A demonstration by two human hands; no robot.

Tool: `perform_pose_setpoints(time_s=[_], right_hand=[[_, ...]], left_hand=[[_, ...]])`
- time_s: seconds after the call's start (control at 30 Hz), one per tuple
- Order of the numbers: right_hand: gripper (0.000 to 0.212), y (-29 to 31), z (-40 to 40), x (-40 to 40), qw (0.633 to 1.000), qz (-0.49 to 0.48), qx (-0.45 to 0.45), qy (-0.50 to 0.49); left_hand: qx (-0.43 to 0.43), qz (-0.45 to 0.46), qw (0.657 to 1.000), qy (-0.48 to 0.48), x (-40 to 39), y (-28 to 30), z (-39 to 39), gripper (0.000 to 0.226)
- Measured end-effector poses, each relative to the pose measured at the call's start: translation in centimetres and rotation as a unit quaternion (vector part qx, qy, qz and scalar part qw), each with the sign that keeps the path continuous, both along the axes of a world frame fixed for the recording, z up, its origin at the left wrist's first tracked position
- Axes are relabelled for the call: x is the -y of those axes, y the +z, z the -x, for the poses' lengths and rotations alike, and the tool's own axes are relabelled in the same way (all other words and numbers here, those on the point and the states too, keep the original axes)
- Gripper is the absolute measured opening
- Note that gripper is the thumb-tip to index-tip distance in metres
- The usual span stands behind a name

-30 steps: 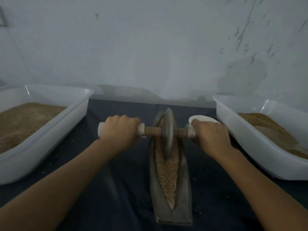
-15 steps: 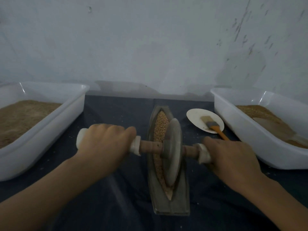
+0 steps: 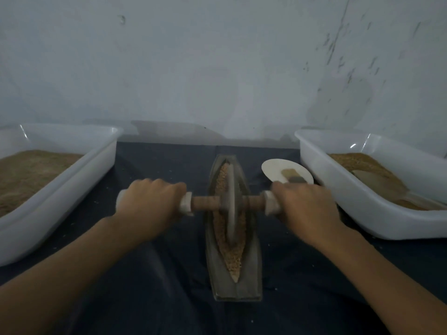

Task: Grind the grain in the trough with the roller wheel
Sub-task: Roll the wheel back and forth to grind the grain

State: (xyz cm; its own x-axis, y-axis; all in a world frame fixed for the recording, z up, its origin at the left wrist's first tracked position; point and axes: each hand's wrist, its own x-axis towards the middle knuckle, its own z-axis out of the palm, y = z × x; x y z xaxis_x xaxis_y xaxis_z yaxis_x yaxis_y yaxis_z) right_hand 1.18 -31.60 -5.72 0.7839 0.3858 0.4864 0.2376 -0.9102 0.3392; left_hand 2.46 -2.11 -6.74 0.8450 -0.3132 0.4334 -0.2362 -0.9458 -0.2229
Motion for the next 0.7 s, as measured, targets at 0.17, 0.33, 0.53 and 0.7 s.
perform_pose_setpoints(time_s=[0.17,0.33,0.53,0.7], right_hand=[[0.050,-0.1,4.3,1.3,0.997,-0.050,0.025,0.061],[0.031,-1.3,-2.5,0.5,0.999,-0.044,0.017,0.008],[0.013,-0.7,-8.3,-0.3,0.995,-0.077,-0.055,-0.042],[0.031,-0.4,-1.4,0.3,0.999,-0.035,0.006,0.019]], left_hand=[[0.083,-0.016,0.993,-0.088,-0.9,0.1,3.6,0.039],[0.054,-0.017,0.998,0.023,0.7,0.1,-1.2,0.031],[0.023,0.024,0.999,0.044,1.8,1.3,-6.6,0.021],[0.022,0.001,1.000,0.010,0.0,-0.3,-0.6,0.038]])
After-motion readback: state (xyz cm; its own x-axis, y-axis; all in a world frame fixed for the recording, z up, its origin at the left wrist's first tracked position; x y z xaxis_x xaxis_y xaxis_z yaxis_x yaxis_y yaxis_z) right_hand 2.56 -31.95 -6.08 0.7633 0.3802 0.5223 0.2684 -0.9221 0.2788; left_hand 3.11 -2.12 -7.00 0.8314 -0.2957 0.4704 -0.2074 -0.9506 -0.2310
